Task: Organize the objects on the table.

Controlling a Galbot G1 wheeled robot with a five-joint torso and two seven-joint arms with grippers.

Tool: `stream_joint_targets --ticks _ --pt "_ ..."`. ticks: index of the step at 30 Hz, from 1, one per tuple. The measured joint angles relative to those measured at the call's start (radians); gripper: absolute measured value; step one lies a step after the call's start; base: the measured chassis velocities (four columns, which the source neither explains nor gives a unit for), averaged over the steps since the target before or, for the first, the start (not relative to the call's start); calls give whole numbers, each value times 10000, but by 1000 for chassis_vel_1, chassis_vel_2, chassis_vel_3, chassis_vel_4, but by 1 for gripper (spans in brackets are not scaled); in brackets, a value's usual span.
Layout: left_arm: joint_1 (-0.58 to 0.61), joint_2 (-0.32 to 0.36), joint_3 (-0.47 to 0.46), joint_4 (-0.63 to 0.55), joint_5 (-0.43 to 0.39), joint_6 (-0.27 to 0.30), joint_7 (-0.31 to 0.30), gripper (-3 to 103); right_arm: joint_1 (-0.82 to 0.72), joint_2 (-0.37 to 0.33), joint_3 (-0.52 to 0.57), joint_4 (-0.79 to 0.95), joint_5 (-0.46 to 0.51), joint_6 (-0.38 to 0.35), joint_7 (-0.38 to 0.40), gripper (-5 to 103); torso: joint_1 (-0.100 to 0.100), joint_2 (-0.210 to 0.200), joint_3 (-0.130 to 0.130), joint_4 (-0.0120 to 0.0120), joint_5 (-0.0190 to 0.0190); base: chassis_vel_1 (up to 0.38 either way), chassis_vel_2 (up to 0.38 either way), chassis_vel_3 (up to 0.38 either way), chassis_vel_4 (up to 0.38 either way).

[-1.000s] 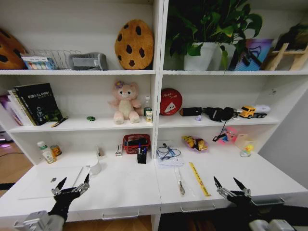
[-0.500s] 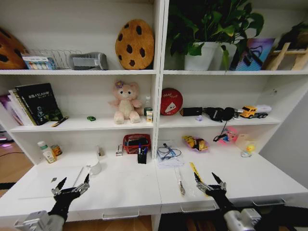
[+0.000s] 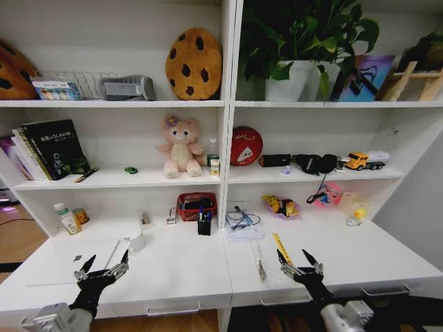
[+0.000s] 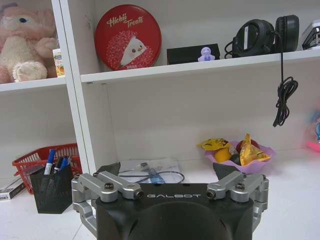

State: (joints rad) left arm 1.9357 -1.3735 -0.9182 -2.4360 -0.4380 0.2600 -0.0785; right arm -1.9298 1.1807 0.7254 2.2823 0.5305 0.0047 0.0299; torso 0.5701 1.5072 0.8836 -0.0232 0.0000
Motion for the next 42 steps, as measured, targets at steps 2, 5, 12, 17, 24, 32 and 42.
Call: stream_joint_targets --ticks 2,5,12,17,24,32,42 --pt "0 0 0 0 0 0 0 100 2 -1 2 -5 1 0 0 100 0 0 0 0 0 0 0 0 0" --pt "0 0 0 0 0 0 0 100 3 -1 6 -11 2 0 -2 100 0 1 0 0 0 0 0 0 0" --pt "0 0 0 0 0 0 0 100 3 -3 12 -17 4 0 -4 100 0 0 0 1 3 41 41 -44 -37" --pt "0 0 0 0 0 0 1 100 5 -4 14 -19 5 0 -7 100 0 0 0 2 1 129 140 -137 -146" --pt "1 0 0 0 0 0 0 100 6 -4 18 -25 6 4 -12 100 -1 1 -1 3 0 219 219 -216 -209" --pt "1 -1 1 0 0 0 0 100 7 -4 18 -27 10 8 -15 100 2 0 1 4 5 293 293 -296 -296" --pt "0 0 0 0 0 0 -8 100 7 -3 18 -28 15 12 -15 100 0 1 0 0 11 355 357 -358 -373"
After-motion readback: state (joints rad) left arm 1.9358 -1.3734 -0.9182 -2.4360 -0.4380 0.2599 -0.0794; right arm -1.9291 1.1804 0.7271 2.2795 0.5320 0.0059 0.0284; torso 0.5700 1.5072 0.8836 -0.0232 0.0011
